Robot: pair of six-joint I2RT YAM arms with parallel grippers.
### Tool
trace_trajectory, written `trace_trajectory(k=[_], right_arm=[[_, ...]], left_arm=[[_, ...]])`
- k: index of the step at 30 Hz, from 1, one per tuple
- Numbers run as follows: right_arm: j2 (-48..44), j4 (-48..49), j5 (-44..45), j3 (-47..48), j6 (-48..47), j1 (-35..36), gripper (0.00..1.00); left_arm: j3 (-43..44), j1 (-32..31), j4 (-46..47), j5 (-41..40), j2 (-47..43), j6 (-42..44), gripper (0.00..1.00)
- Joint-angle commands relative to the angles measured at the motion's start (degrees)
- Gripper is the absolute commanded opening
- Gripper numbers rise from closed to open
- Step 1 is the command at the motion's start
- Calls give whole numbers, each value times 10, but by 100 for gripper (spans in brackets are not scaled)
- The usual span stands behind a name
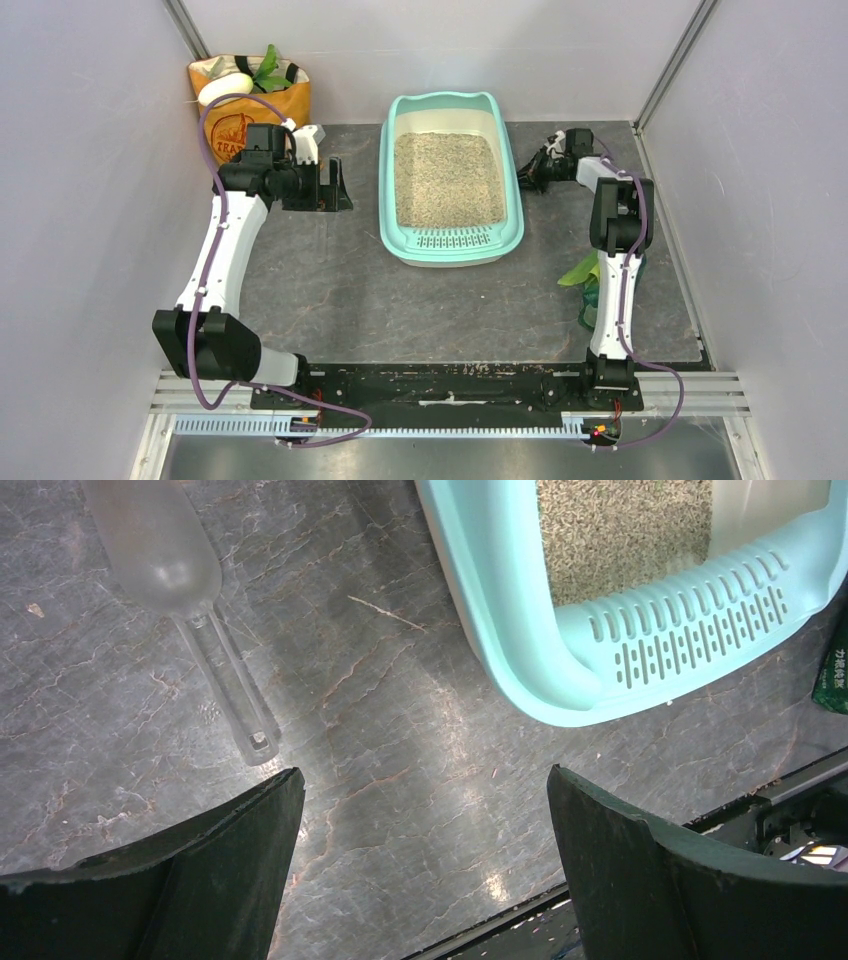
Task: Fill the litter box with clean litter
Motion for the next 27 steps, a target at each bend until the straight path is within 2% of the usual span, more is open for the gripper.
trace_trajectory(k=[1, 12, 21, 23, 27], right_arm=[[-37, 21, -35, -6, 9, 26, 0], [-33, 26, -38, -9, 10, 79, 0], [-71, 1, -13, -13, -24, 67, 1], [-98, -33, -3, -8, -52, 49, 5], [-165, -111, 7, -4, -116, -5, 26]], left_arm=[[3, 0, 3, -3, 5, 20, 97], [4, 0, 3, -6, 7, 19, 97], [9, -1, 7, -9, 6, 21, 97], [10, -1, 12, -10, 3, 20, 97], [8, 0, 29, -8, 0, 16, 97]])
